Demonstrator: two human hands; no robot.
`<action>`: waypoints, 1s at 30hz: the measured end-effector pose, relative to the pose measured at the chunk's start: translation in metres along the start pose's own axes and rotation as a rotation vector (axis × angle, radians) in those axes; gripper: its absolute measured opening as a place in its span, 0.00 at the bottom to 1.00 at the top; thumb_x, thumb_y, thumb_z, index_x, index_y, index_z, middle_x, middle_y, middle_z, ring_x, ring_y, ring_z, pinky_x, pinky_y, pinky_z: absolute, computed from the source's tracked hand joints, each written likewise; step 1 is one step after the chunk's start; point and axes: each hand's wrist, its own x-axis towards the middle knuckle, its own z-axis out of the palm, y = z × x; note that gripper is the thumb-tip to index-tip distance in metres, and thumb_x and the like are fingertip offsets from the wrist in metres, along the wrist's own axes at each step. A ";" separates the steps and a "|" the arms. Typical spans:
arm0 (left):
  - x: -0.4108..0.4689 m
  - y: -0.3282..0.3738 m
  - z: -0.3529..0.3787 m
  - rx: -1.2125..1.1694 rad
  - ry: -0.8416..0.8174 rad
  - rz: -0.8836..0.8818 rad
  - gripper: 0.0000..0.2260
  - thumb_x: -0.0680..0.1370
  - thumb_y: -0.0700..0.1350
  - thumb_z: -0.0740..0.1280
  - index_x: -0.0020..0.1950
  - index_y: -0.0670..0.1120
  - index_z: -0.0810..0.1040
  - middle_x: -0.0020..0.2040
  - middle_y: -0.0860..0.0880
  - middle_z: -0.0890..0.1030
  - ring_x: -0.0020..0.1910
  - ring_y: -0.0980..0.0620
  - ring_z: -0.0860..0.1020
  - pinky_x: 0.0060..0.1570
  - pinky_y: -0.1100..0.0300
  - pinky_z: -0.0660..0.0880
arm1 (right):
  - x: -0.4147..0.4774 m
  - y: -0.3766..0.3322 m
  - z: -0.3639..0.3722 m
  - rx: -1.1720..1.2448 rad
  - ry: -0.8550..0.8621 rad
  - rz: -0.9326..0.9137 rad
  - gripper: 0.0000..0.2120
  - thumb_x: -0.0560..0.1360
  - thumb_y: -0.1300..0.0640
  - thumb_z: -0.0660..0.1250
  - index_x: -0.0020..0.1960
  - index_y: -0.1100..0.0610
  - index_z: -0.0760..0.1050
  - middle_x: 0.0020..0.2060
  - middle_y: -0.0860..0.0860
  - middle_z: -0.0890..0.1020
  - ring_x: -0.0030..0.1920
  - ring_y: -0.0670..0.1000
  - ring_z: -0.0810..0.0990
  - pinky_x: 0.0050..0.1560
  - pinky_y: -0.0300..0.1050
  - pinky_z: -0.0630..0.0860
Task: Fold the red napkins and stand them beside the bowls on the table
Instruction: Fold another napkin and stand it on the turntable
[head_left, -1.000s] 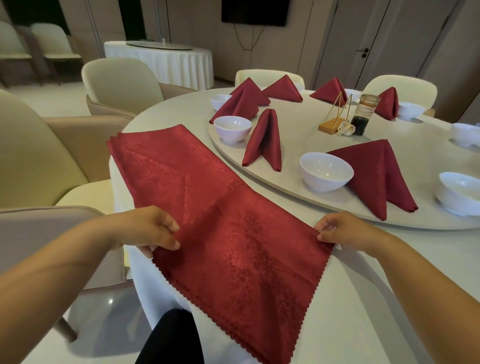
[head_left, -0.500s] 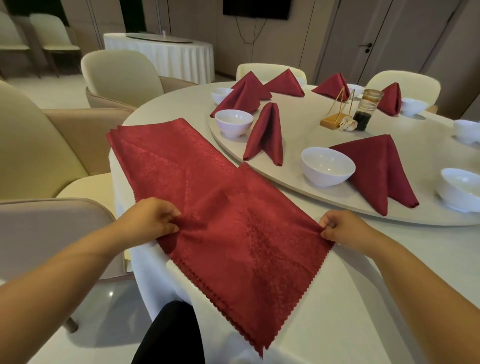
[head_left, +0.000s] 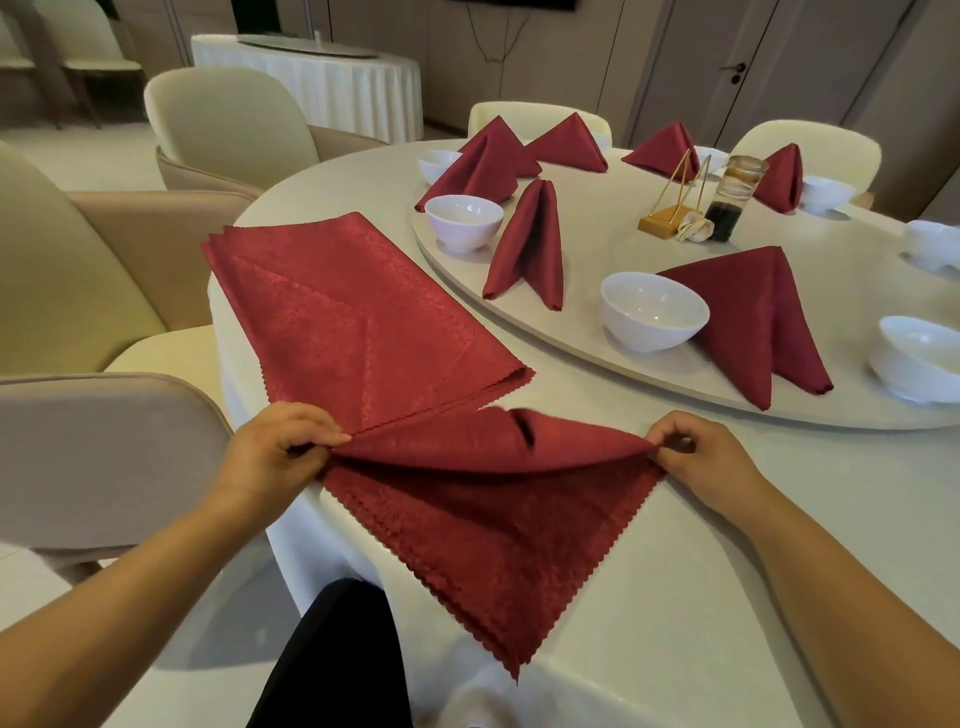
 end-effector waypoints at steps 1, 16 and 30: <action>-0.001 0.000 0.000 -0.014 0.012 -0.031 0.29 0.64 0.35 0.65 0.47 0.72 0.75 0.47 0.76 0.73 0.46 0.75 0.71 0.46 0.79 0.67 | 0.000 0.000 0.000 0.014 -0.009 0.010 0.17 0.70 0.76 0.63 0.32 0.56 0.72 0.32 0.50 0.77 0.29 0.37 0.74 0.35 0.27 0.70; 0.006 0.047 0.007 0.205 -0.052 0.047 0.20 0.73 0.51 0.56 0.54 0.45 0.82 0.55 0.51 0.81 0.56 0.52 0.76 0.60 0.44 0.68 | -0.003 -0.007 -0.005 0.077 -0.028 0.087 0.20 0.71 0.78 0.53 0.37 0.56 0.73 0.44 0.53 0.77 0.44 0.50 0.75 0.40 0.24 0.70; -0.017 0.126 0.084 0.495 -0.350 -0.226 0.38 0.77 0.62 0.38 0.60 0.37 0.77 0.58 0.42 0.79 0.58 0.47 0.78 0.60 0.49 0.68 | -0.031 -0.069 0.069 -0.485 -0.184 -0.308 0.20 0.80 0.57 0.53 0.72 0.51 0.61 0.72 0.47 0.62 0.72 0.45 0.57 0.68 0.33 0.41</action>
